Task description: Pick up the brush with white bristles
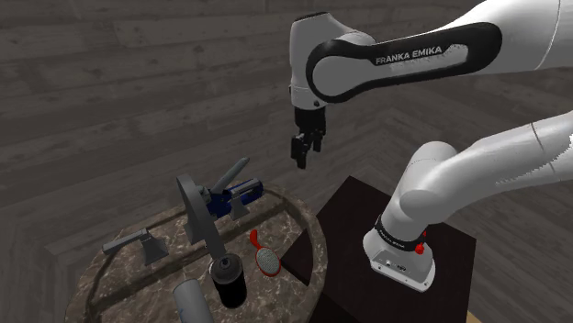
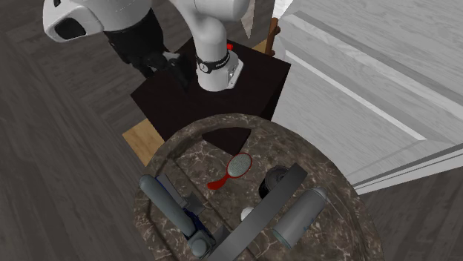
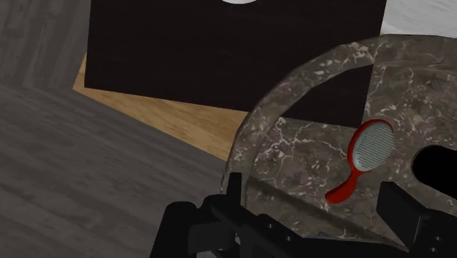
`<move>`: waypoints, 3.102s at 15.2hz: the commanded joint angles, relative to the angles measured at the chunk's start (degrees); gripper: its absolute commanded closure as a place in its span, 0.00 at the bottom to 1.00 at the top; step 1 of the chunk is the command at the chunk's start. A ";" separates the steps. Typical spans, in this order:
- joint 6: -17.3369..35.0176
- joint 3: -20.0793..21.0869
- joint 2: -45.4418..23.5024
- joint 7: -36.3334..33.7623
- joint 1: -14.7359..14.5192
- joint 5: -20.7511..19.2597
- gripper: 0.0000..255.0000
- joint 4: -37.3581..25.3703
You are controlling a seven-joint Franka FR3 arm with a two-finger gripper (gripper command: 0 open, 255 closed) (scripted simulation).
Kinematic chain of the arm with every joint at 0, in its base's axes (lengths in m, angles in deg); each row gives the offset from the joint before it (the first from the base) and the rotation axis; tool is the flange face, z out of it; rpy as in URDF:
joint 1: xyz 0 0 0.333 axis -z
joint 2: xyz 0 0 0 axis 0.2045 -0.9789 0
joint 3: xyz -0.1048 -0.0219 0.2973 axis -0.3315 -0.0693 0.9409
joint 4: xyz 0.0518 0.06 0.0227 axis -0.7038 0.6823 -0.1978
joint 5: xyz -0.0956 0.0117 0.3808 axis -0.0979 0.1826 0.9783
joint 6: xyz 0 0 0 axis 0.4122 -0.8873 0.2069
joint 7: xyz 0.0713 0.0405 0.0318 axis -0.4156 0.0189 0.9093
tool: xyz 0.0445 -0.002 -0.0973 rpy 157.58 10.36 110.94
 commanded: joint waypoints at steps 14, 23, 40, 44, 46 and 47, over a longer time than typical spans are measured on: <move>32.43 17.44 -26.82 -17.48 -3.25 4.20 0.00 4.11; 47.56 20.30 -52.00 -39.82 -4.35 -15.92 0.00 -3.31; 53.00 15.16 -59.38 -45.11 -7.94 -23.50 1.00 -4.45; 51.60 16.65 -57.44 -43.73 -6.83 -21.58 1.00 -4.06; 50.20 18.05 -55.50 -42.36 -5.85 -19.60 1.00 -3.73; 49.48 18.71 -54.53 -41.65 -5.41 -18.58 1.00 -3.59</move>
